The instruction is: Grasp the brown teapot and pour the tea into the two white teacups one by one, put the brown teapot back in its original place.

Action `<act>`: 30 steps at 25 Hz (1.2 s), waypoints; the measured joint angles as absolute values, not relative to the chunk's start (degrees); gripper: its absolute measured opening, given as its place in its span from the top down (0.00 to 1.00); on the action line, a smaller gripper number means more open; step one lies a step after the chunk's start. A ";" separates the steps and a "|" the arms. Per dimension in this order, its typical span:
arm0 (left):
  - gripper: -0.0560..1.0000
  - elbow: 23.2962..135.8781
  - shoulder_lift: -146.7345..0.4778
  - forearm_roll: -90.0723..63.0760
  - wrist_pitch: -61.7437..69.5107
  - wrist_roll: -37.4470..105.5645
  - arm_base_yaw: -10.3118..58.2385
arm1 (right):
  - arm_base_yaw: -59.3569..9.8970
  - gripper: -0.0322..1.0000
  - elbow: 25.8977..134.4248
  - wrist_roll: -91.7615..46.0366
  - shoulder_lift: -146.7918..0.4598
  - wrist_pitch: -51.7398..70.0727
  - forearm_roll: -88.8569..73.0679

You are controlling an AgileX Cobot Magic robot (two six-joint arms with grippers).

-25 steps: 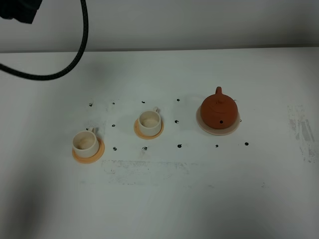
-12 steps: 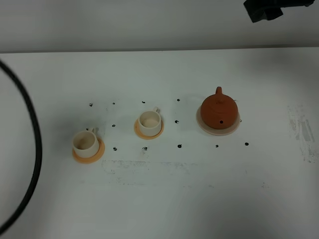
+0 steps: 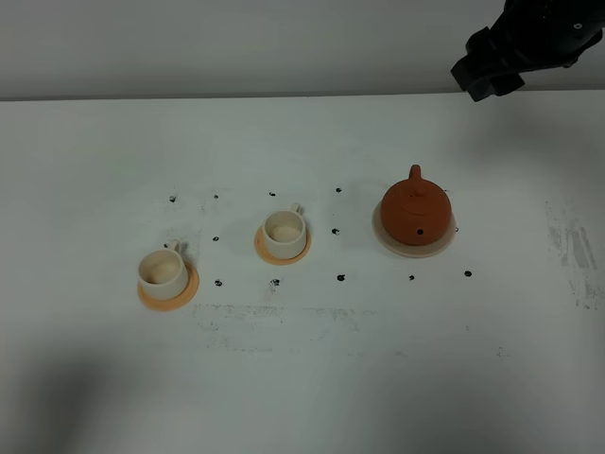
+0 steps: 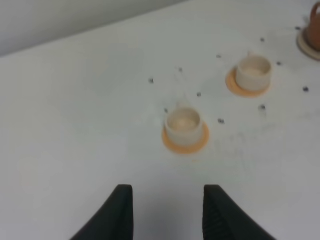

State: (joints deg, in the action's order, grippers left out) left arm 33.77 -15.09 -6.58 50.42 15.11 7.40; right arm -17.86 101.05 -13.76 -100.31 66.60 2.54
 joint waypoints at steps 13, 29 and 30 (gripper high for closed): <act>0.63 29.47 -8.34 -6.58 59.78 12.77 7.40 | -17.86 0.42 100.68 -13.14 -106.97 54.13 3.31; 0.66 29.47 -8.32 -6.58 59.84 12.83 4.19 | -11.53 0.42 100.68 -11.39 -107.69 46.35 1.20; 0.66 29.47 -8.32 -6.58 59.84 12.83 2.77 | -10.95 0.42 100.68 -11.39 -107.84 46.18 0.77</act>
State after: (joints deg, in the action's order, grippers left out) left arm 29.47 -8.32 -6.58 59.84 12.83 2.77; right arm -10.95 100.68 -11.39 -107.84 46.18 0.77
